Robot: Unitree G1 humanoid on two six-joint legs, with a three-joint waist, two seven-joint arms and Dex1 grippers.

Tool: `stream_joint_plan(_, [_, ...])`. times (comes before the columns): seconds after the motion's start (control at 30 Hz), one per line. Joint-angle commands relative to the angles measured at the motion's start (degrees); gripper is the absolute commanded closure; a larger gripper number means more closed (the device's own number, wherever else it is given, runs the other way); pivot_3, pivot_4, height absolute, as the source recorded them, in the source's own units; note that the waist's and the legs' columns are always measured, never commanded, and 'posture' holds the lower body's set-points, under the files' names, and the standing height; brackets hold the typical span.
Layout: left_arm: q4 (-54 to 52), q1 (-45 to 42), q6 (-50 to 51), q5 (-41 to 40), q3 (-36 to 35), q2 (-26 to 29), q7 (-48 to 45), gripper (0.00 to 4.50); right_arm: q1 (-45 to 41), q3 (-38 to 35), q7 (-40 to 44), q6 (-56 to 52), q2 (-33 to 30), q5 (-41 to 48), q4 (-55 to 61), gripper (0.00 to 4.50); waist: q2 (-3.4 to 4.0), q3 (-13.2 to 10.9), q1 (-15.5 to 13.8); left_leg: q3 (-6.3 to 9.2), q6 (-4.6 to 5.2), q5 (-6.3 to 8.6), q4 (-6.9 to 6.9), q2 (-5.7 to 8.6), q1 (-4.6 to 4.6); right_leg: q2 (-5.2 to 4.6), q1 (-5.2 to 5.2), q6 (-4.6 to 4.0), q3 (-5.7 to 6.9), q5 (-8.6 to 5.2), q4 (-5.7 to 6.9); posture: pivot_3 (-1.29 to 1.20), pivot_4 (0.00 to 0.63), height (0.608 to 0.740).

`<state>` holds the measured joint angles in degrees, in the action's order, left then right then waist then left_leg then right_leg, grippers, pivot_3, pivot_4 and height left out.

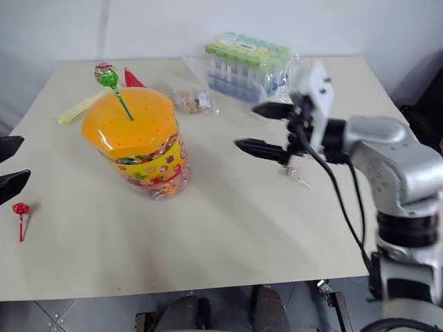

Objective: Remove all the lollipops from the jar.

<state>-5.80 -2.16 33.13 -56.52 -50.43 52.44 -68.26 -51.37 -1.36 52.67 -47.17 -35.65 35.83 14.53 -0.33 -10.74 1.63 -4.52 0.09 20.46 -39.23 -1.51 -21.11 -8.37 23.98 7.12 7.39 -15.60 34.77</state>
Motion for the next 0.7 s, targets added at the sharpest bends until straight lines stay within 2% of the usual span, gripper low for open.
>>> stream_joint_plan(0.03, [-1.0, -1.0, -1.1, -0.6, -0.7, 0.2, 1.0, 0.0, -4.9, 3.0, 2.8, 5.2, 4.4, -0.3, -4.2, 0.02, -0.01, 0.0, 0.1, 0.0, 0.0, 0.0, 0.0, 0.0, -0.01, 0.0, 0.01, 0.0, 0.0, 0.0, 0.0, 0.0, 0.15, 0.74])
stream_joint_plan(0.3, [-3.0, -0.5, -1.1, -1.1, -0.9, -0.8, 2.5, 0.0, -12.0, 8.7, 8.2, 15.1, 15.4, -3.9, -16.4, 0.02, -0.02, 0.0, 0.2, -0.01, 0.0, 0.0, 0.0, 0.0, -0.02, 0.01, 0.02, 0.0, 0.03, 0.0, 0.0, 0.0, 0.15, 0.74])
stream_joint_plan(0.5, [-4.9, 0.7, -0.9, -1.8, -2.1, -1.7, 3.5, 0.0, -19.0, 11.4, 6.4, 22.8, 24.9, -10.0, -29.7, 0.02, -0.02, 0.0, 1.1, -0.03, -0.04, -0.02, 0.0, -0.03, -0.01, 0.05, 0.06, -0.03, 0.03, -0.02, 0.08, 0.0, 0.15, 0.74])
stream_joint_plan(0.7, [-6.1, 1.4, -0.9, -2.1, -2.3, -2.4, 4.5, 0.0, -23.9, 11.6, 4.4, 24.0, 31.8, -12.7, -37.1, 0.02, -0.04, 0.0, 1.7, -0.03, -0.05, -0.03, 0.0, -0.05, -0.03, 0.05, 0.09, -0.07, 0.06, -0.04, 0.14, 0.0, 0.15, 0.74])
